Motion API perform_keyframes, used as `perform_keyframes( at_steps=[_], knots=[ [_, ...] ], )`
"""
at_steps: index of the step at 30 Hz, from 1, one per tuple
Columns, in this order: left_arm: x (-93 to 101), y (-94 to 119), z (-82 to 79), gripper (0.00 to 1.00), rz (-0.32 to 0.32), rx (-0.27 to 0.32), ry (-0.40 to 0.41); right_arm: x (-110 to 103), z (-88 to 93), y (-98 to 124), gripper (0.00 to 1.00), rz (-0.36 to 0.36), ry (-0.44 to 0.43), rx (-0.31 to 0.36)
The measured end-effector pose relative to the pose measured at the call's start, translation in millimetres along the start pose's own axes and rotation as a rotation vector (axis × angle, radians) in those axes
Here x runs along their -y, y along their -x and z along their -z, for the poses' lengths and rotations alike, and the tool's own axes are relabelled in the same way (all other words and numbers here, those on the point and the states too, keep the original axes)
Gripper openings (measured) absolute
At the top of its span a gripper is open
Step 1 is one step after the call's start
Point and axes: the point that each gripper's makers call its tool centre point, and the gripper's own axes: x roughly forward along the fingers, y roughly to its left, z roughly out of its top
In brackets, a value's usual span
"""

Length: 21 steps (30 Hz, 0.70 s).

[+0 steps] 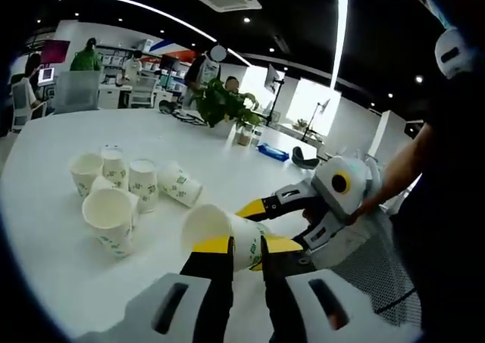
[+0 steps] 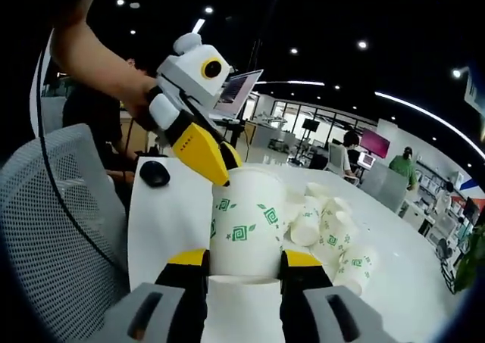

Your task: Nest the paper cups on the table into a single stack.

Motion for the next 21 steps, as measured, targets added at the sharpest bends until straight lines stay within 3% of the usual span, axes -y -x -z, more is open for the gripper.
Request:
perform_keyframes(
  at_steps=[4, 13, 15, 17, 21],
  knots=[
    [3.0, -1.7, 1.8, 0.03, 0.011, -0.035, -0.030, -1.8, 2.2, 0.0, 0.35, -0.004, 0.012, -0.007],
    [12.5, -7.8, 5.5, 0.00, 0.039, -0.083, -0.092, -1.8, 10.3, 0.1, 0.35, -0.009, 0.018, -0.034],
    [9.5, -9.1, 9.9, 0.00, 0.024, -0.119, -0.124, -0.9, 16.9, 1.2, 0.34, -0.011, -0.043, -0.047],
    [10.1, -9.5, 9.1, 0.00, 0.028, -0.114, -0.121, 1.1, 19.1, 3.0, 0.40, -0.009, -0.108, -0.041],
    [5.6, -9.1, 6.1, 0.00, 0.011, -0.108, -0.115, 12.7, 24.7, 9.2, 0.44, 0.024, -0.148, -0.043]
  ],
)
